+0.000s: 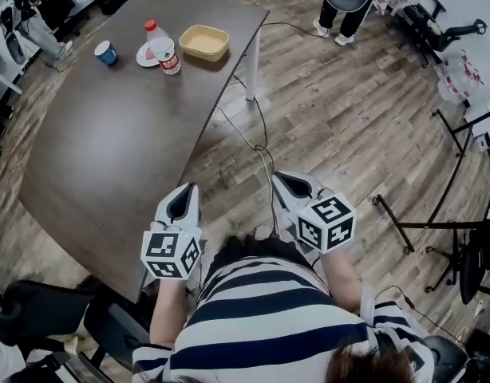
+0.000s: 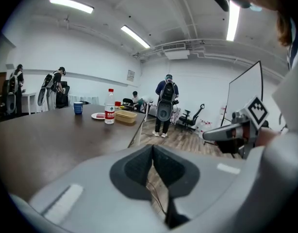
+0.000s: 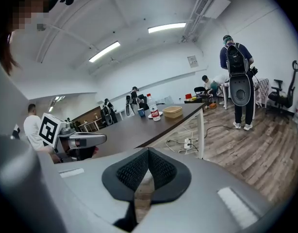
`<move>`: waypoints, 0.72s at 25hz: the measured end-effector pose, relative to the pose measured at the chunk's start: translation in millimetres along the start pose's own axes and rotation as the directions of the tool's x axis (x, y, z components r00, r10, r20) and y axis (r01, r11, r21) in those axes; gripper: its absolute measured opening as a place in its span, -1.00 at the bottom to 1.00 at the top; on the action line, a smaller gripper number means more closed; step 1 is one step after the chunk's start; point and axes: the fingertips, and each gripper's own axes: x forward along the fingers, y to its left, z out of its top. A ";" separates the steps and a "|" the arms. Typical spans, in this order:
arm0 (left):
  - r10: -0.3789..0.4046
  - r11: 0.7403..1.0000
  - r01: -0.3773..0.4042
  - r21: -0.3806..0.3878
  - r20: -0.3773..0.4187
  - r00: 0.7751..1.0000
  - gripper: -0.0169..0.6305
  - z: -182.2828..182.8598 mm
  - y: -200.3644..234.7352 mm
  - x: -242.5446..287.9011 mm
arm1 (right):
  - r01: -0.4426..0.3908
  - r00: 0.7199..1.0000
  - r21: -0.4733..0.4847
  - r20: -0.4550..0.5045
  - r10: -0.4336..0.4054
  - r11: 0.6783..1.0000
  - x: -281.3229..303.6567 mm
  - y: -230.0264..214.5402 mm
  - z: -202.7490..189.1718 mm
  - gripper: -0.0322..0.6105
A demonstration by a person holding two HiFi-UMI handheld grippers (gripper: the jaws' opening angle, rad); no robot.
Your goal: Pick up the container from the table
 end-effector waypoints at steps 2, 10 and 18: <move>0.004 1.000 -0.004 0.011 -0.002 1.000 -0.95 1.6 -6.2 8.8 | -0.005 1.000 -0.004 -0.001 0.005 1.000 -2.1 -7.0 -0.6 -0.90; 0.056 0.994 -0.054 0.096 -0.021 0.998 -0.95 12.9 -21.8 35.9 | -0.034 0.999 0.011 -0.013 0.034 0.999 -6.9 -38.6 -3.3 -0.91; 0.075 0.985 -0.066 0.156 -0.050 0.996 -0.95 22.8 -11.0 60.8 | -0.068 0.997 0.010 -0.033 0.069 0.998 14.2 -48.4 3.3 -0.90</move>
